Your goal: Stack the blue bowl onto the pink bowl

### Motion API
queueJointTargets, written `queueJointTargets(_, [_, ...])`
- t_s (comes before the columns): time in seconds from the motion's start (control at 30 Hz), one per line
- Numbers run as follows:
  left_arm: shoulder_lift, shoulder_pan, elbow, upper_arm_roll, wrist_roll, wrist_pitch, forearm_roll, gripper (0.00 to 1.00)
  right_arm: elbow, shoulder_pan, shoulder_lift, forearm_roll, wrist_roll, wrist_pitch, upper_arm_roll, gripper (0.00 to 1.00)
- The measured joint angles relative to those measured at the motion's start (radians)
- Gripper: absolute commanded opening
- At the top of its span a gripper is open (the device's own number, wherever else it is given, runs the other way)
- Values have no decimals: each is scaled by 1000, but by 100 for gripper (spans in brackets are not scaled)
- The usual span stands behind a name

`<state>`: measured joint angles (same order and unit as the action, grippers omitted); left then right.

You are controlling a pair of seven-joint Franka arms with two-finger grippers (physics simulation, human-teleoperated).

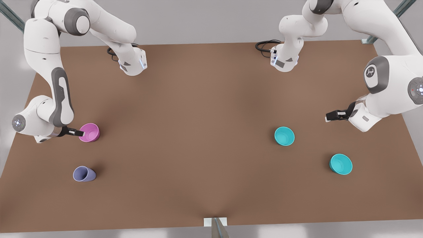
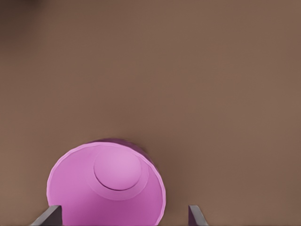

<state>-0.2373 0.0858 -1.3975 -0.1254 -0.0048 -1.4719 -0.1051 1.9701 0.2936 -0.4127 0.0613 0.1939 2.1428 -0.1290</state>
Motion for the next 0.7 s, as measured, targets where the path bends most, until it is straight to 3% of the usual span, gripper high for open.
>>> queueJointTargets(0.47, [-19,1,0,0,1,7,0,100,-20,35,-122,-1,47,35,0,99])
queueJointTargets(0.5, [-19,1,0,0,1,8,0,100,-23,35,-123,-1,51,35,0,73])
queueJointTargets(0.57, [-19,1,0,0,1,8,0,100,-32,35,-128,2,61,33,0,50])
queueJointTargets(0.7, [-18,2,1,0,1,8,0,100,-53,34,-144,13,85,26,1,32])
